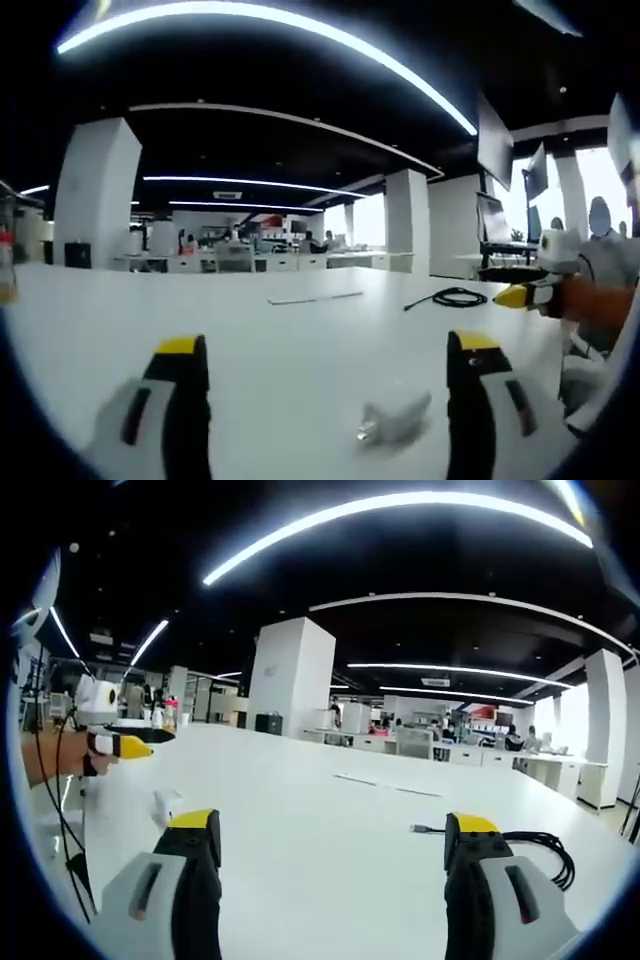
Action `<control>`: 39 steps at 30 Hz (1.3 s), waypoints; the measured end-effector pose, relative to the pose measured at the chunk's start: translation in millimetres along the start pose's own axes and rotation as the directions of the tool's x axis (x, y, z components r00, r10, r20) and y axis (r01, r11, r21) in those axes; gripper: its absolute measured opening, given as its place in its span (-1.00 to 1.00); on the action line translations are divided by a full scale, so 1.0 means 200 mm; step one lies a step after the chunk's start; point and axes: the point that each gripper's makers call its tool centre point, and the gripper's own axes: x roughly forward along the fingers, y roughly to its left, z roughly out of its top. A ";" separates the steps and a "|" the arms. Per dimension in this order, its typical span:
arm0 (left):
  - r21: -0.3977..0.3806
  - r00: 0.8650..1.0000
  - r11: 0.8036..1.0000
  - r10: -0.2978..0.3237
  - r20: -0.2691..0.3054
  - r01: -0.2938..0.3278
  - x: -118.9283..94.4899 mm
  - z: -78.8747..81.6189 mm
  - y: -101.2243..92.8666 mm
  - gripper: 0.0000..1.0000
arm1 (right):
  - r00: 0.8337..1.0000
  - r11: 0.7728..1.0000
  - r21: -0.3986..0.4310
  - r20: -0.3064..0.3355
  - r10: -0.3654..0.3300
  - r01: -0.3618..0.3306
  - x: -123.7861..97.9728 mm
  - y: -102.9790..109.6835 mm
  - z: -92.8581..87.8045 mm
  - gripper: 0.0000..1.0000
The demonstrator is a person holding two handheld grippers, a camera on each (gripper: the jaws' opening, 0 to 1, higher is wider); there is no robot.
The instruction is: Plug the desk Type‑C cable into the charger adapter.
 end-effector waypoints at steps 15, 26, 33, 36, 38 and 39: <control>0.013 0.999 1.000 -0.004 -0.041 0.005 -0.01 -0.04 0.00 0.75 | 0.990 0.994 -0.084 -0.119 -0.075 0.065 -0.02 -0.35 -0.08 0.56; 0.029 1.000 1.000 0.007 -0.021 -0.006 -0.01 -0.03 0.03 0.76 | 0.967 0.997 -0.072 -0.250 -0.042 0.025 0.04 -0.59 -0.23 0.12; 0.023 0.999 1.000 0.014 -0.033 -0.014 -0.02 -0.05 0.05 0.76 | 0.936 0.990 -0.136 -0.344 -0.081 0.036 0.07 -0.73 -0.29 -0.02; 0.025 0.999 1.000 0.017 -0.036 -0.016 -0.02 -0.05 0.05 0.76 | 0.918 0.990 -0.136 -0.389 -0.082 0.031 0.07 -0.77 -0.33 -0.14; 0.024 0.999 1.000 0.020 -0.042 -0.019 -0.02 -0.06 0.06 0.75 | 0.904 0.990 -0.141 -0.419 -0.086 0.029 0.08 -0.81 -0.35 -0.24; 0.023 0.999 1.000 0.021 -0.046 -0.020 -0.02 -0.06 0.06 0.75 | 0.897 0.990 -0.139 -0.435 -0.084 0.025 0.08 -0.84 -0.37 -0.27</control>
